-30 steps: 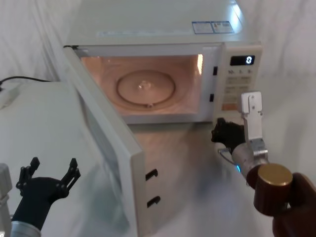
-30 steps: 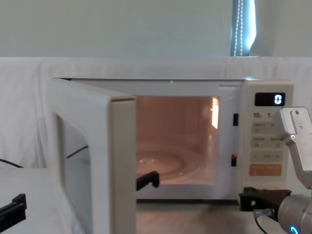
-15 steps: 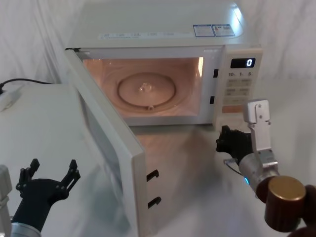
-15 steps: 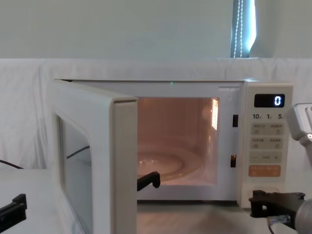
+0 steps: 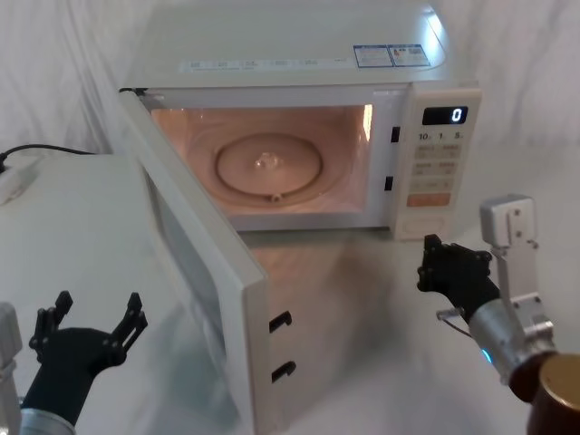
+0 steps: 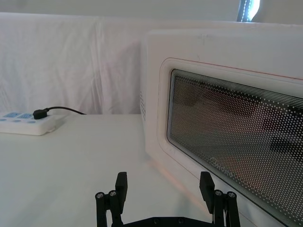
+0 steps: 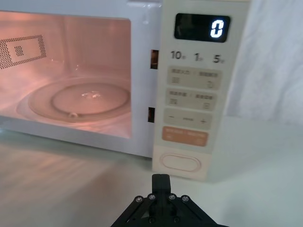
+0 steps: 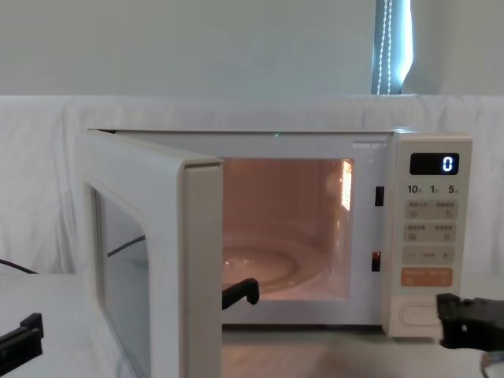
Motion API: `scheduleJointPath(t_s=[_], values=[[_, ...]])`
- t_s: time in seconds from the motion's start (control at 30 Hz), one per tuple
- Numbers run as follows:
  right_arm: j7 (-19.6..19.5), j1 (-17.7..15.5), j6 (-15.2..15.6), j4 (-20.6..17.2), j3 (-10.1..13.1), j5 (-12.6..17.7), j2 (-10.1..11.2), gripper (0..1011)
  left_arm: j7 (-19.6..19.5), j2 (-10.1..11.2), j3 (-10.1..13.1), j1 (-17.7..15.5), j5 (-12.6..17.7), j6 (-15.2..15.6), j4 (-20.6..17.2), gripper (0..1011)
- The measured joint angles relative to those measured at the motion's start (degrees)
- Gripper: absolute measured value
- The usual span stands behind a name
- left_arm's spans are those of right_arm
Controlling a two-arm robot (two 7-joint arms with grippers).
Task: Press the button to open the microwave door with one hand; close the microwave door with the other hand.
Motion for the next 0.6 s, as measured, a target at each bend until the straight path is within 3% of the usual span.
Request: scheduleJointPath(t_s=[0.3,0.43,0.6], values=[[0.3,-3.7,-3.4,-3.7,1.2,1.4,2.2,0,0.0,0.0,0.0,0.0,0.0,0.0,0.0,1001],[0.3,-4.6,-4.0,-4.3,1.9,2.1,2.6,58,0.0,0.0,0.0,0.0,0.0,0.0,0.0,1001],[-0.3,-5.5,-5.0,-4.5,2.9,2.7,2.8,200,0.0,0.0,0.0,0.0,0.0,0.0,0.0,1001]])
